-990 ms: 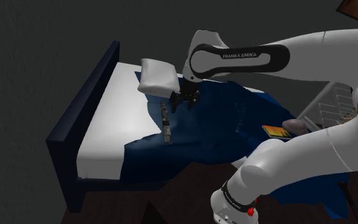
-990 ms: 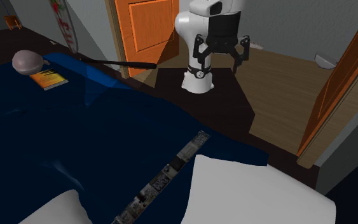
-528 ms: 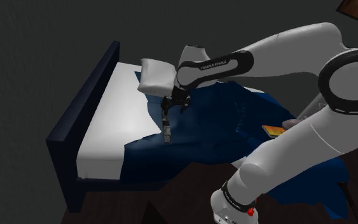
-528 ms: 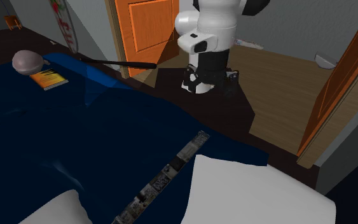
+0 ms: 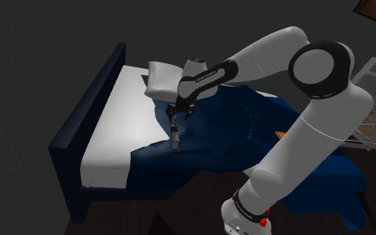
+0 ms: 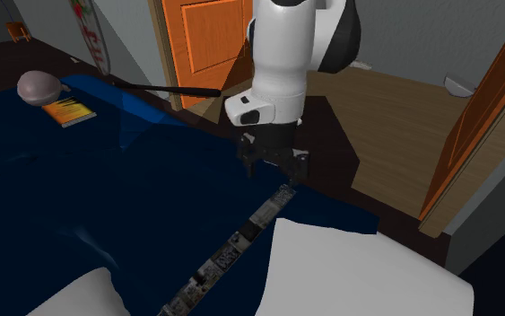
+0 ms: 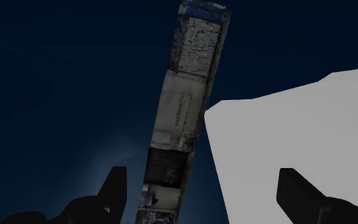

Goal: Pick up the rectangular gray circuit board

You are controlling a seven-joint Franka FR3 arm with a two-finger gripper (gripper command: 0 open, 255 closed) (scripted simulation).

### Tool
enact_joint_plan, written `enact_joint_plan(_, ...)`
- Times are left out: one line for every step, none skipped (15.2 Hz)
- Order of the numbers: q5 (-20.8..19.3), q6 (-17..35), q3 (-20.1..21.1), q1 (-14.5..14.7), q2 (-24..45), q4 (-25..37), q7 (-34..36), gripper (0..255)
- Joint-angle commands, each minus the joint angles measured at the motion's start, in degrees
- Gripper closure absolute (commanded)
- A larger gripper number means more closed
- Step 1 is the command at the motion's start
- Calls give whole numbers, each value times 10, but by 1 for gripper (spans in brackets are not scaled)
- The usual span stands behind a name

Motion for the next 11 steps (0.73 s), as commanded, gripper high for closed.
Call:
enact_joint_plan(-11, 29, -5, -4, 44, 22, 20, 0)
enact_joint_plan(-16, 40, -9, -6, 65, 33, 28, 0)
enact_joint_plan(-21, 51, -13, -8, 85, 45, 36, 0)
enact_joint_plan(-25, 62, -18, -9, 105, 58, 44, 0)
enact_joint_plan(-29, 72, -22, -10, 125, 71, 51, 0)
enact_joint_plan(-32, 81, -27, -11, 145, 84, 58, 0)
enact_joint_plan(-35, 89, -32, -13, 164, 99, 64, 0)
enact_joint_plan(-35, 93, -35, -13, 173, 105, 67, 0)
enact_joint_plan(-36, 99, -35, -12, 179, 105, 68, 0)
enact_joint_plan(-36, 106, -35, -12, 186, 105, 68, 0)
enact_joint_plan(-37, 112, -36, -12, 192, 105, 69, 0)
